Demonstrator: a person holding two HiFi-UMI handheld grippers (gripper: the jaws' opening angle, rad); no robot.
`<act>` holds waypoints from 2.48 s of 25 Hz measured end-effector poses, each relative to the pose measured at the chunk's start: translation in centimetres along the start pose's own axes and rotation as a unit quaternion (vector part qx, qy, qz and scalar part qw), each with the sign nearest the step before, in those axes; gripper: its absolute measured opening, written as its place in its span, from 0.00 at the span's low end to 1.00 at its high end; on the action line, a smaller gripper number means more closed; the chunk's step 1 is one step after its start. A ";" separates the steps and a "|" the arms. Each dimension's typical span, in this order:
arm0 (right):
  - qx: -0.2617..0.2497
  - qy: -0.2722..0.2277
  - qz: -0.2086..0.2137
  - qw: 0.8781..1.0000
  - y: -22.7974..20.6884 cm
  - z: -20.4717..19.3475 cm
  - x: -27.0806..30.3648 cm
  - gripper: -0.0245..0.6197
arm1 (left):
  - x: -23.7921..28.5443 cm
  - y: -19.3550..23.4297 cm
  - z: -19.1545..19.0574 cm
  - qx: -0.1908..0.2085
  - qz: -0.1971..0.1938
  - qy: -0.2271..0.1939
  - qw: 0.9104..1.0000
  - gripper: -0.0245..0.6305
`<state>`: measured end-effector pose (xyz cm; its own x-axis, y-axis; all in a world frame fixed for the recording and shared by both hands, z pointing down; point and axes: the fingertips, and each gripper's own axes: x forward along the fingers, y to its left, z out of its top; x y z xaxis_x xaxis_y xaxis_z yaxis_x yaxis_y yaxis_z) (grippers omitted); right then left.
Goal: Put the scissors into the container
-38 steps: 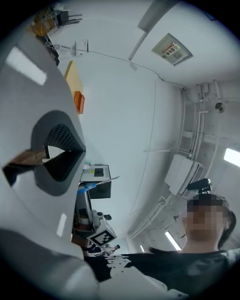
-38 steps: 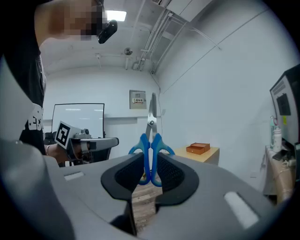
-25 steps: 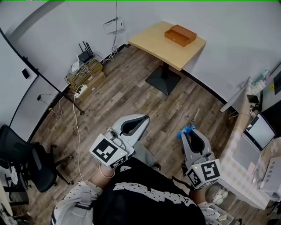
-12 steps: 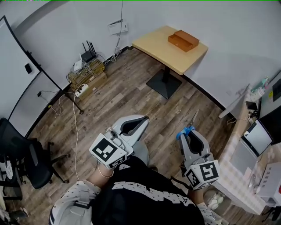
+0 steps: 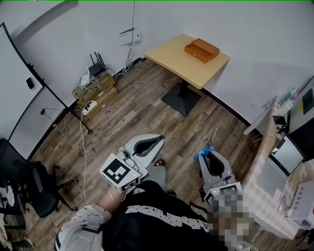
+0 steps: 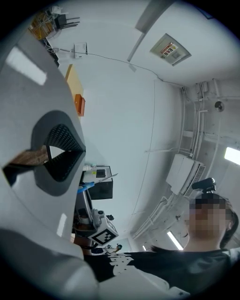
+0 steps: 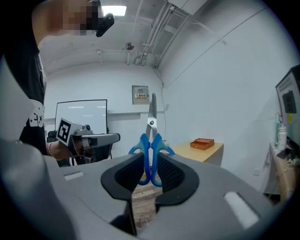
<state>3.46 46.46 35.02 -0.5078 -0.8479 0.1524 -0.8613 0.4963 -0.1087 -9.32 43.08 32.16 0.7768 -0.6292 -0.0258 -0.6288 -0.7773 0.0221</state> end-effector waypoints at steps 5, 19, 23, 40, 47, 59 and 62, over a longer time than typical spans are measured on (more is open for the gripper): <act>0.003 0.013 -0.017 1.000 -1.5 0.1 1.3 0.20 | 2.5 0.8 -0.3 -0.013 -0.025 0.001 1.000 0.04; -0.003 0.007 -0.029 1.000 -6.1 3.2 8.5 0.20 | 8.7 7.8 0.5 0.007 -0.029 -0.009 1.000 0.04; -0.011 0.007 -0.031 0.999 -6.9 4.2 11.1 0.20 | 10.0 10.1 0.7 0.006 -0.033 -0.015 0.999 0.04; -0.039 0.006 -0.036 0.999 -6.7 7.4 22.4 0.20 | 11.2 21.3 0.5 0.013 -0.031 -0.021 0.999 0.04; -0.041 0.013 -0.053 0.998 -6.3 7.2 24.5 0.20 | 11.3 23.7 0.1 0.013 -0.043 -0.010 0.999 0.04; -0.035 0.023 -0.050 0.998 -7.3 7.3 25.7 0.20 | 12.2 25.0 -0.5 -0.003 -0.041 -0.017 0.999 0.04; -0.037 0.017 -0.037 0.998 -7.6 7.8 26.2 0.20 | 12.3 25.6 -0.3 0.000 -0.025 -0.015 1.000 0.04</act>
<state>-3.22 19.02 32.22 -0.4415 -0.8766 0.1916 -0.8950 0.4455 -0.0238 -15.90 15.45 32.69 0.8063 -0.5887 -0.0572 -0.5886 -0.8082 0.0199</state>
